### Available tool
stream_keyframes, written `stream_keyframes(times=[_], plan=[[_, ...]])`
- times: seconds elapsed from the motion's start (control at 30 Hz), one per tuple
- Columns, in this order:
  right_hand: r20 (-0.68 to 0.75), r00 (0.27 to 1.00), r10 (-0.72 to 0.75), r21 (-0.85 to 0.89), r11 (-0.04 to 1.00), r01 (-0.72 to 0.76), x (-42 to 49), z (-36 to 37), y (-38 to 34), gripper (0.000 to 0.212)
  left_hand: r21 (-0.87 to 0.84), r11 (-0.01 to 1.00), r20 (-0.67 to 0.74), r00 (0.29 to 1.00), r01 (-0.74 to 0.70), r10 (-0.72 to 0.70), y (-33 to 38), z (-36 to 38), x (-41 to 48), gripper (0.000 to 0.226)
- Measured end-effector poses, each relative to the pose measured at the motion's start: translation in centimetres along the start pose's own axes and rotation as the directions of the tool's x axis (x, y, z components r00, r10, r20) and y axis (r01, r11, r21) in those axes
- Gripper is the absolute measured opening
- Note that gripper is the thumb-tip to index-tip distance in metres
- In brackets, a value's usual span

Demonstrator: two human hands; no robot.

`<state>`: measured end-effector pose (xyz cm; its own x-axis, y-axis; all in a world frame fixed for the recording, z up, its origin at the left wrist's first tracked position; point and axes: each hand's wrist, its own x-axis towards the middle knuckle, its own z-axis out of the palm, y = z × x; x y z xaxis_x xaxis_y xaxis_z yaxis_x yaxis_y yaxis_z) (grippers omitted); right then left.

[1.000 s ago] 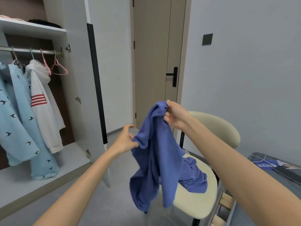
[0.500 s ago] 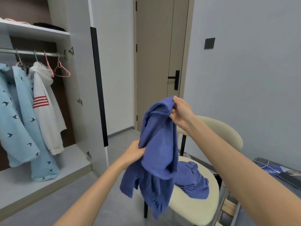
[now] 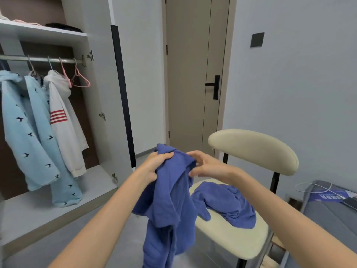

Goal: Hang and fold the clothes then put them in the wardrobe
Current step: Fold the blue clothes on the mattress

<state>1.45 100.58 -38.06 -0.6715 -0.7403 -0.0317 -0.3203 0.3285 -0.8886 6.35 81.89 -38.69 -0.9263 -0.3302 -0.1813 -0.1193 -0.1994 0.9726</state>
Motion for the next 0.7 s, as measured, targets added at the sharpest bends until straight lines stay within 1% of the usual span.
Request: stream_keyframes(times=[0.07, 0.13, 0.17, 0.2, 0.23, 0.3, 0.37, 0.4, 0.43, 0.47, 0.5, 0.57, 0.6, 0.63, 0.67, 0.7], plan=[[0.074, 0.997, 0.008, -0.081, 0.997, -0.002, -0.1, 1.0, 0.7, 0.084, -0.049, 0.998, 0.016, 0.999, 0.03, -0.029, 0.1, 0.0, -0.2, 0.011], [0.107, 0.994, 0.022, -0.132, 0.991, -0.007, 0.2, 2.4, 1.4, 0.111, -0.108, 0.992, 0.037, 0.997, 0.07, -0.066, 0.4, 0.2, -0.5, 0.022], [0.093, 0.996, 0.005, -0.137, 0.991, 0.008, 0.4, 3.3, 1.8, 0.118, -0.129, 0.988, 0.046, 0.996, 0.081, -0.075, 0.5, 0.3, -0.6, 0.025], [0.046, 0.998, -0.037, -0.133, 0.99, 0.042, 0.8, 4.0, 2.1, 0.117, -0.147, 0.986, 0.049, 0.996, 0.081, -0.075, 0.7, 0.5, -0.6, 0.027], [-0.03, 0.995, -0.093, -0.127, 0.988, 0.089, 1.1, 4.6, 2.4, 0.106, -0.164, 0.984, 0.042, 0.997, 0.075, -0.069, 0.9, 0.6, -0.6, 0.028], [-0.193, 0.966, -0.173, -0.12, 0.981, 0.152, 1.7, 4.7, 2.6, 0.068, -0.21, 0.977, -0.026, 0.999, 0.031, -0.037, 1.4, 0.5, -0.5, 0.028], [-0.292, 0.937, -0.194, -0.159, 0.975, 0.152, 2.0, 3.9, 2.4, 0.03, -0.221, 0.971, -0.179, 0.983, -0.089, 0.049, 1.7, -0.4, 0.0, 0.026], [-0.321, 0.925, -0.202, -0.18, 0.972, 0.15, 2.2, 3.2, 2.1, 0.019, -0.216, 0.964, -0.243, 0.965, -0.155, 0.101, 1.7, -1.2, 0.2, 0.024], [-0.342, 0.916, -0.209, -0.19, 0.97, 0.15, 2.3, 2.6, 1.7, 0.014, -0.206, 0.959, -0.278, 0.951, -0.196, 0.134, 1.6, -2.1, 0.3, 0.022], [-0.358, 0.909, -0.214, -0.189, 0.97, 0.154, 2.4, 1.9, 1.2, 0.012, -0.18, 0.962, -0.283, 0.947, -0.204, 0.148, 1.4, -2.8, 0.3, 0.02], [-0.367, 0.905, -0.217, -0.19, 0.969, 0.155, 2.5, 1.5, 0.6, 0.01, -0.119, 0.976, -0.271, 0.951, -0.183, 0.146, 1.1, -3.3, 0.2, 0.018], [-0.372, 0.902, -0.219, -0.208, 0.967, 0.149, 2.9, 0.8, -0.5, 0.012, 0.077, 0.989, -0.25, 0.958, -0.124, 0.139, 0.6, -3.8, -0.1, 0.017], [-0.372, 0.904, -0.213, -0.213, 0.967, 0.14, 3.1, 0.7, -1.0, 0.014, 0.184, 0.976, -0.256, 0.953, -0.118, 0.164, 0.4, -3.9, -0.2, 0.024], [-0.367, 0.908, -0.203, -0.211, 0.969, 0.131, 3.3, 0.6, -1.4, 0.017, 0.295, 0.946, -0.273, 0.936, -0.137, 0.221, 0.2, -3.9, -0.2, 0.039], [-0.359, 0.914, -0.191, -0.201, 0.972, 0.124, 3.5, 0.6, -1.8, 0.02, 0.39, 0.9, -0.267, 0.912, -0.192, 0.31, 0.2, -4.1, -0.2, 0.052], [-0.349, 0.92, -0.179, -0.181, 0.976, 0.121, 3.6, 0.6, -2.1, 0.022, 0.47, 0.835, -0.213, 0.882, -0.284, 0.42, 0.3, -4.1, -0.5, 0.057]])
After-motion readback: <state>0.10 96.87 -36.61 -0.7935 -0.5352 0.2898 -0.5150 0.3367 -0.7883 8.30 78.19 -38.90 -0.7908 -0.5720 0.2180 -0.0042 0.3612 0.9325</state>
